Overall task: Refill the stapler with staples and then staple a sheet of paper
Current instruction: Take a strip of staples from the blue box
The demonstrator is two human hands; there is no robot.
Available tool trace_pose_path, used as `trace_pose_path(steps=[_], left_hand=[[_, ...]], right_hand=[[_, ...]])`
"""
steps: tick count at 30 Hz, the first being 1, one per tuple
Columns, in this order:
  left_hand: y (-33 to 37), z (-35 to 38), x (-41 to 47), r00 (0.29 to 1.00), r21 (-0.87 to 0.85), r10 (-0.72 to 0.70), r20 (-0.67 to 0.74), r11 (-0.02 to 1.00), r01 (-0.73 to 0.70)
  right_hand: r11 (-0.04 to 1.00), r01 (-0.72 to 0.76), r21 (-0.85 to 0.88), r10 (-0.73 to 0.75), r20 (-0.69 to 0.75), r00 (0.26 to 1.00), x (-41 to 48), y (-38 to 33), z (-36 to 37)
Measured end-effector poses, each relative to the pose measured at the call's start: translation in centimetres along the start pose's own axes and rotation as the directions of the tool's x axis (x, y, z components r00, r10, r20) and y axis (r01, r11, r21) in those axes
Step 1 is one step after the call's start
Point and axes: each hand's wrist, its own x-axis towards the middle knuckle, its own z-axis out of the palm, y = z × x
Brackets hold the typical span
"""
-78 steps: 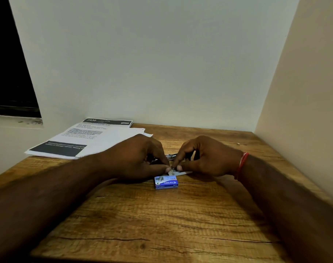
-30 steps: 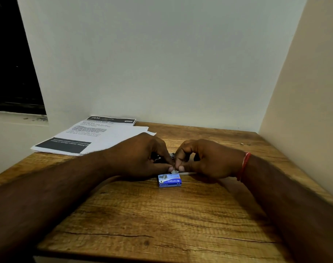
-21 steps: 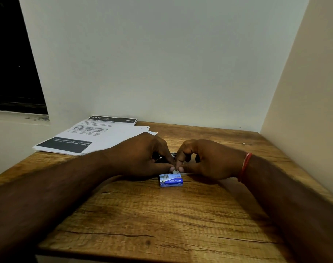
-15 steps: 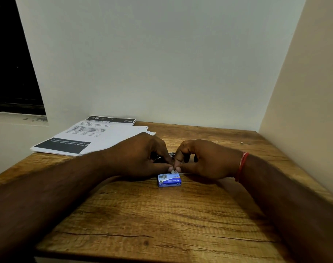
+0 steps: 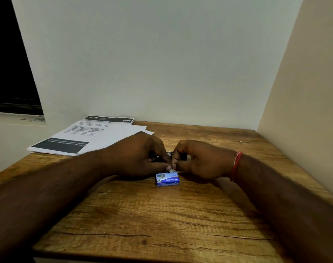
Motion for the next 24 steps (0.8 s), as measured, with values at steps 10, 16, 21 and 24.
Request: trace_pose_path(steps=[10, 16, 21, 24], left_hand=[[1.0, -0.4, 0.1, 0.984, -0.028, -0.015, -0.177, 1.000, 0.010], [1.7, -0.8, 0.3, 0.900, -0.067, -0.009, -0.437, 0.998, -0.022], [2.0, -0.6, 0.3, 0.875, -0.055, 0.035, -0.483, 0.996, -0.070], [1.9, -0.4, 0.4, 0.868, -0.072, -0.005, -0.496, 0.997, -0.035]], right_hand=[[0.913, 0.076, 0.401, 0.047, -0.288, 0.956, 0.2, 1.4, -0.6], [0.856, 0.147, 0.496, 0.036, -0.340, 0.940, 0.4, 0.8, -0.1], [0.803, 0.205, 0.560, 0.030, -0.382, 0.924, 0.4, 0.5, 0.2], [0.746, 0.261, 0.612, 0.041, -0.434, 0.900, 0.5, 0.4, 0.3]])
